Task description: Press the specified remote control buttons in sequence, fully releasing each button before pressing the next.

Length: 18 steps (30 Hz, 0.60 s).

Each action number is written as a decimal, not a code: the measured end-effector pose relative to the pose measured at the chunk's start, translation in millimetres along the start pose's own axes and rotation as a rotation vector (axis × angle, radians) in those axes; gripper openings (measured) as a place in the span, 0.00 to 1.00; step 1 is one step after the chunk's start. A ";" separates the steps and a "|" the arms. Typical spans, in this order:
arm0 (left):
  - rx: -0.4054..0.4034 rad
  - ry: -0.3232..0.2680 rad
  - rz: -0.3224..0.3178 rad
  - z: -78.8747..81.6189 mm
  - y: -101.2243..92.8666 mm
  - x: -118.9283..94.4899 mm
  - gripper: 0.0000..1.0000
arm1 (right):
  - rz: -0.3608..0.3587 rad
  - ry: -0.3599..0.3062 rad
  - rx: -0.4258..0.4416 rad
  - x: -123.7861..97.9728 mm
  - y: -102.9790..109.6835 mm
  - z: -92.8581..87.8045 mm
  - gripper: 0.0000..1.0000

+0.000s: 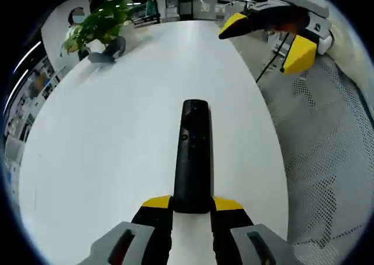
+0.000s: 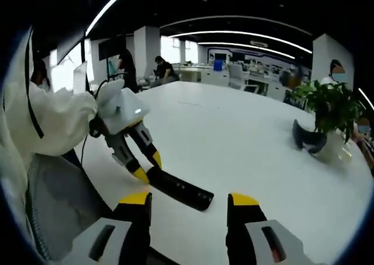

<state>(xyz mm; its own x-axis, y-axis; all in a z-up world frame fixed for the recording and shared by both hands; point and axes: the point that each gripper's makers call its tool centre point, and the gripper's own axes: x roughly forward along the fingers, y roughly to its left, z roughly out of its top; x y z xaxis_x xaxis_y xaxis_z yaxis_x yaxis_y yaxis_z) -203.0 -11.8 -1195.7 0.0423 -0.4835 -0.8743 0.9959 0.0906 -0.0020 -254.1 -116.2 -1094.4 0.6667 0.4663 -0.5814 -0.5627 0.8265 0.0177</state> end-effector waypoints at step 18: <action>0.019 0.031 -0.001 -0.7 50.3 0.6 0.24 | -0.008 0.033 -0.006 2.9 -0.8 -6.7 0.50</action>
<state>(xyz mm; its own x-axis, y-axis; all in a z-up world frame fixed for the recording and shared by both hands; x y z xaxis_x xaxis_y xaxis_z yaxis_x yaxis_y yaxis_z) -153.0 -6.9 -1196.7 0.0389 -0.4562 -0.8890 0.9973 0.0731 0.0061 -255.0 -117.6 -1101.5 0.6545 0.4490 -0.6082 -0.5603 0.8283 0.0085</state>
